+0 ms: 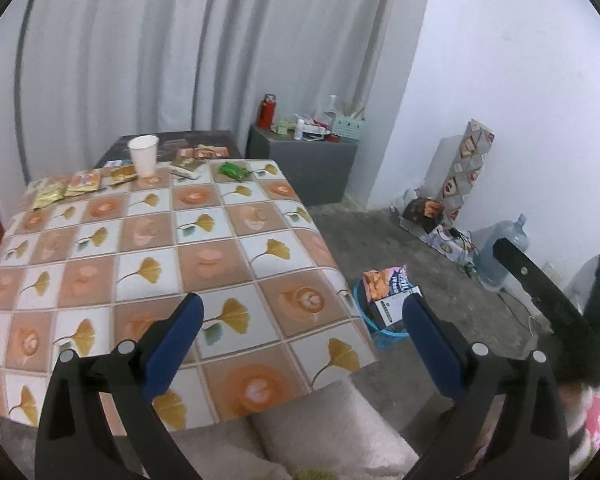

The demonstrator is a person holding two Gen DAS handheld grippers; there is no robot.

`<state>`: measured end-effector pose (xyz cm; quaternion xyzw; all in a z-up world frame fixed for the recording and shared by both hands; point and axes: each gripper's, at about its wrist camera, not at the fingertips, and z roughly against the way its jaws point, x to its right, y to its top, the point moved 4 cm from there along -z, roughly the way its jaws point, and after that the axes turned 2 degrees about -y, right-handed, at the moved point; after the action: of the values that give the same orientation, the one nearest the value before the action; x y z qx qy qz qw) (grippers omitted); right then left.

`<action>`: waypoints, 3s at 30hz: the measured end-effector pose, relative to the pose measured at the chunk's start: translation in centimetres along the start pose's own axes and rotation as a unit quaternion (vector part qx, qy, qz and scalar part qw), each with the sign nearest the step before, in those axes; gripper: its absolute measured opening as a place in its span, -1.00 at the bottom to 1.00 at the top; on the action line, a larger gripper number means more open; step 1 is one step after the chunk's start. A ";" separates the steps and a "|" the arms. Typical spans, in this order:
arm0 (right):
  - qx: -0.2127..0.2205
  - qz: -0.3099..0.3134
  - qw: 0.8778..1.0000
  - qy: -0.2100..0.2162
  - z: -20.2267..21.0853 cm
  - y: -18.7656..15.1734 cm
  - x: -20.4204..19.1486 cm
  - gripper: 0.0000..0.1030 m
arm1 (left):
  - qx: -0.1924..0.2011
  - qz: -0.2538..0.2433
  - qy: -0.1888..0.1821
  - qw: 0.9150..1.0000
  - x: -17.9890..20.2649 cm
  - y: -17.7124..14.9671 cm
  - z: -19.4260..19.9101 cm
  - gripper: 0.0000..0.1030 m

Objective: Collect trash

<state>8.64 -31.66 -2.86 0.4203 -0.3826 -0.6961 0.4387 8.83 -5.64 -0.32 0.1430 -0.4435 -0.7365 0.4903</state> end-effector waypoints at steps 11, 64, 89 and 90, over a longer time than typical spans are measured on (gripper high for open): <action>-0.121 0.127 0.982 -0.069 1.2 -6.5 -5.3 0.87 | -0.066 0.028 0.147 0.987 -2.1 -5.5 -1.6 0.89; -0.174 0.133 0.961 -0.170 1.0 -8.6 -0.8 0.87 | -0.087 0.011 0.192 0.977 -0.9 -6.7 -2.7 0.89; -0.150 0.115 0.962 -0.197 2.1 -6.8 0.5 0.87 | -0.082 0.003 0.135 0.987 1.2 -5.7 -3.1 0.89; -0.151 0.115 0.962 -0.197 2.0 -6.8 0.5 0.87 | -0.081 0.002 0.136 0.987 1.2 -5.7 -3.1 0.89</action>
<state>4.66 -29.56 -8.43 0.1573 -0.3979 -0.7597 0.4897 6.88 -7.54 -6.28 0.2005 -0.3122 -0.7428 0.5573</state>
